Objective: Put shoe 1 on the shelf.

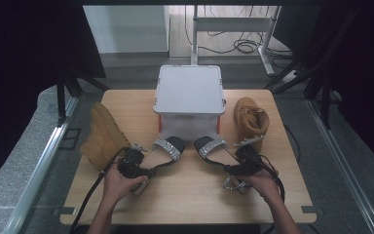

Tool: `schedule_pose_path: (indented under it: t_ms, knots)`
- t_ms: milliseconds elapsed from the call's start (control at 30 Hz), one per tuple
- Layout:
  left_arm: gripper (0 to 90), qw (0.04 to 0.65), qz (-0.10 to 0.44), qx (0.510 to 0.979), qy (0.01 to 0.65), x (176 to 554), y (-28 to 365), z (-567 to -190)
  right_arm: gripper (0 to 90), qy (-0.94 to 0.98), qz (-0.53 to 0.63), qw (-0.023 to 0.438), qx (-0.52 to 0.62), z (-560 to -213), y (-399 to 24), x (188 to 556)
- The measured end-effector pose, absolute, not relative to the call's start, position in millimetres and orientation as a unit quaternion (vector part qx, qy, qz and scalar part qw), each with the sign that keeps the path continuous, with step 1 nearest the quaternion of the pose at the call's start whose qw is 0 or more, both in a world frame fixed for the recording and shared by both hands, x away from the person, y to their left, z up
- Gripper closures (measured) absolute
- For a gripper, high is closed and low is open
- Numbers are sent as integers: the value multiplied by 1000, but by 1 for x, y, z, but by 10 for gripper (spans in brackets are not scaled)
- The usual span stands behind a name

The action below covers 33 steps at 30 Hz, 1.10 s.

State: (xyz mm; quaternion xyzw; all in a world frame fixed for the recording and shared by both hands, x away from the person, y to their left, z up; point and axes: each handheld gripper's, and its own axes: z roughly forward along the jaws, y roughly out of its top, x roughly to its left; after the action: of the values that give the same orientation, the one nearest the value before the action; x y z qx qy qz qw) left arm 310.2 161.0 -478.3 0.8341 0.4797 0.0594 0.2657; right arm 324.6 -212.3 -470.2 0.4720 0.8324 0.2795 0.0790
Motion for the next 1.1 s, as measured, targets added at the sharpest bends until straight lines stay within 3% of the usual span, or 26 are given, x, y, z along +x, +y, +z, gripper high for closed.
schedule_pose_path:
  t_ms: [1100]
  knots:
    - [420,299,85,793,523,340,149,-469,416,789,308,103,522,-465,-195,343]
